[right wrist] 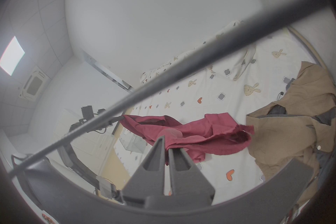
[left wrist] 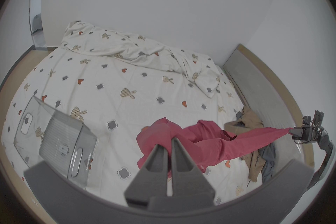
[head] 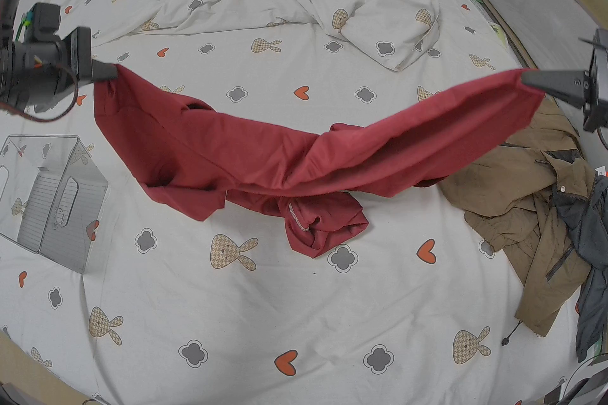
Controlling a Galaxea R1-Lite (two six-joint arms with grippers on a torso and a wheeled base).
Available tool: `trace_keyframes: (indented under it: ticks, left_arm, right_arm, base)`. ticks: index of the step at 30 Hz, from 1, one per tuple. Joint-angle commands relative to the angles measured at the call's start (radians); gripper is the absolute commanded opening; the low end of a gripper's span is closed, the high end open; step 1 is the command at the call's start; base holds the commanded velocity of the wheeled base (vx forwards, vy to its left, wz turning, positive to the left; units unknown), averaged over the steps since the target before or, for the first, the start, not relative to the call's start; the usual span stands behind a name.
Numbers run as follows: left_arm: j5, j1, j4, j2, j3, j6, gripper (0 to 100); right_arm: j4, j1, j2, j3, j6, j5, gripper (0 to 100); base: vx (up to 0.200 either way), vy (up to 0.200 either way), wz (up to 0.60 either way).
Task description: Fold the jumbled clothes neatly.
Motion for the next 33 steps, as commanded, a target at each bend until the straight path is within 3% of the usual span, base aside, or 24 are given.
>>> trace_keyframes:
  ticks: [1, 8, 14, 18, 25, 33]
  left_arm:
    - [0.117, -0.072, -0.334, -0.289, 0.752, 0.014, 0]
    - [0.048, 0.036, -0.382, -0.301, 0.944, 0.012, 0]
    - [0.031, 0.038, -0.396, -0.306, 1.1, 0.019, 0]
    - [0.015, 0.043, -0.506, -0.239, 1.219, 0.02, 0]
    - [0.019, 0.075, -0.592, -0.171, 1.272, 0.045, 0]
    - [0.022, 0.078, -0.575, -0.239, 1.288, 0.045, 0]
  right_arm:
    - [-0.102, 0.132, -0.337, 0.7, -0.125, -0.268, 0]
    - [-0.113, 0.051, -0.306, 0.882, -0.122, -0.262, 0]
    - [-0.113, 0.019, -0.331, 0.999, -0.124, -0.262, 0]
    - [-0.113, 0.014, -0.326, 1.072, -0.122, -0.262, 0]
    - [-0.114, 0.014, -0.322, 1.097, -0.124, -0.262, 0]
    - [-0.114, 0.014, -0.311, 1.108, -0.127, -0.263, 0]
  base:
    - [0.0, 0.0, 0.0]
    - [0.0, 0.0, 0.0]
    - [0.0, 0.0, 0.0]
    - [0.0, 0.0, 0.0]
    - [0.0, 0.0, 0.0]
    - [0.0, 0.0, 0.0]
